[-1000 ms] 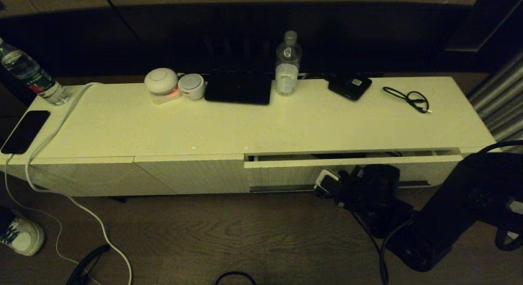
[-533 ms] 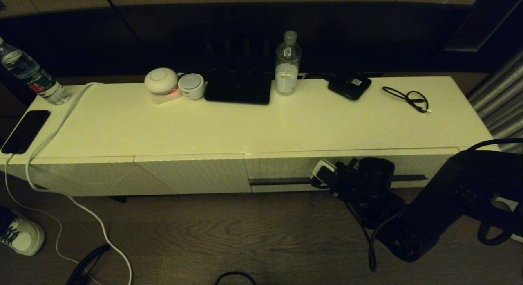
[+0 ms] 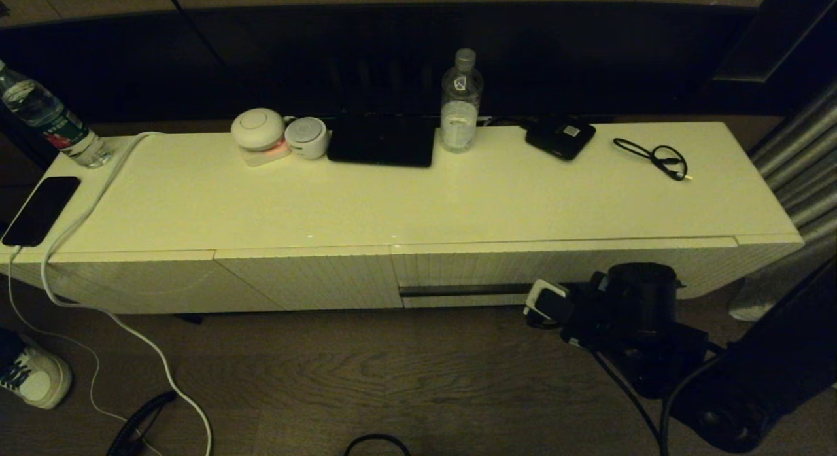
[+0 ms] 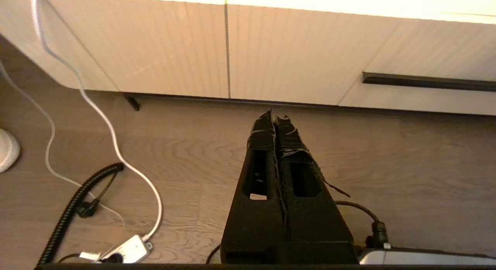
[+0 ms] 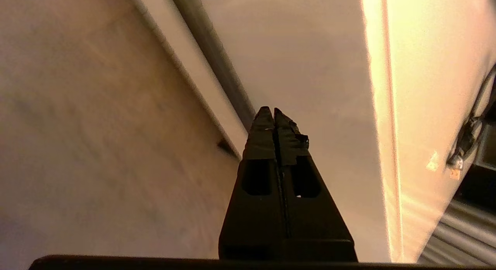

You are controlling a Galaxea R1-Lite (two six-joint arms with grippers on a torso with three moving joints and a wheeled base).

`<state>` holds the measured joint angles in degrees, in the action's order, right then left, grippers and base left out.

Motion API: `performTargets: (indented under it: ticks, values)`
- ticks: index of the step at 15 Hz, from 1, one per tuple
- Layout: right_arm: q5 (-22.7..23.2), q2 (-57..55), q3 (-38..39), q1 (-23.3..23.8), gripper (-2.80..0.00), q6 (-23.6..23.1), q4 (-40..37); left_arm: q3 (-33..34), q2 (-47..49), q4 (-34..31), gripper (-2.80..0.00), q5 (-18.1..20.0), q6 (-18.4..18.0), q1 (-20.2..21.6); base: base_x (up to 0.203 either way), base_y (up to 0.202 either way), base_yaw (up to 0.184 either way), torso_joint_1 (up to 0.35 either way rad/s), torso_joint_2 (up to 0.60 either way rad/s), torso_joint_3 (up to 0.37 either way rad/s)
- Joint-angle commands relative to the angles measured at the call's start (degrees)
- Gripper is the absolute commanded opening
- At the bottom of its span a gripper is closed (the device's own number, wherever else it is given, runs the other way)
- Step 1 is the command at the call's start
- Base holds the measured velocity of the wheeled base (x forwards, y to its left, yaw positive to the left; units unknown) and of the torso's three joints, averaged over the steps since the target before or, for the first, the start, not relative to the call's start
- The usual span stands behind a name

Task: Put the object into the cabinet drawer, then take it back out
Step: Close the drawer, then open the drawer

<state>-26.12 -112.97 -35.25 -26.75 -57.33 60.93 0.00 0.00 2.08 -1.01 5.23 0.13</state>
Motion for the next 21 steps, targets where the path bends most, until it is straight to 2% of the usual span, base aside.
performTargets:
  ticks: [1,5,8,11,14,16,21]
  values:
    - [-0.1,9.9,5.1,-0.5,-2.80,-0.2,-3.0,0.0,-0.1,0.0,-2.80,0.0,0.0,0.0,0.000,0.000,0.000,0.000,0.00,0.000]
    - [0.0,23.6,10.6,-1.3,-2.80,-0.2,-13.7,0.0,-0.1,0.0,-2.80,0.0,0.0,0.0,0.000,0.000,0.000,0.000,0.00,0.000]
    - [0.9,36.2,14.9,-3.7,-2.80,-0.8,-29.1,0.0,-0.1,0.0,-2.80,0.0,0.0,0.0,0.000,0.000,0.000,0.000,0.00,0.000]
    - [5.1,44.6,17.5,-5.3,-2.80,-5.1,-47.4,0.1,-0.1,0.0,-2.80,0.0,0.0,0.0,0.000,0.000,0.000,0.000,0.00,0.000]
    - [8.4,48.2,17.7,-6.3,-2.80,-5.3,-58.6,0.0,-0.1,0.0,-2.80,0.0,0.0,0.0,0.000,0.000,0.000,0.000,0.00,0.000]
    - [13.6,48.4,17.5,-6.5,-2.80,-5.7,-62.7,0.0,-0.1,0.0,-2.80,0.0,0.0,0.0,0.000,0.000,0.000,0.000,0.00,0.000]
    - [20.6,43.3,16.4,-6.3,-2.80,-4.3,-62.6,0.0,-0.1,0.0,-2.80,0.0,0.0,0.0,0.000,0.000,0.000,0.000,0.00,0.000]
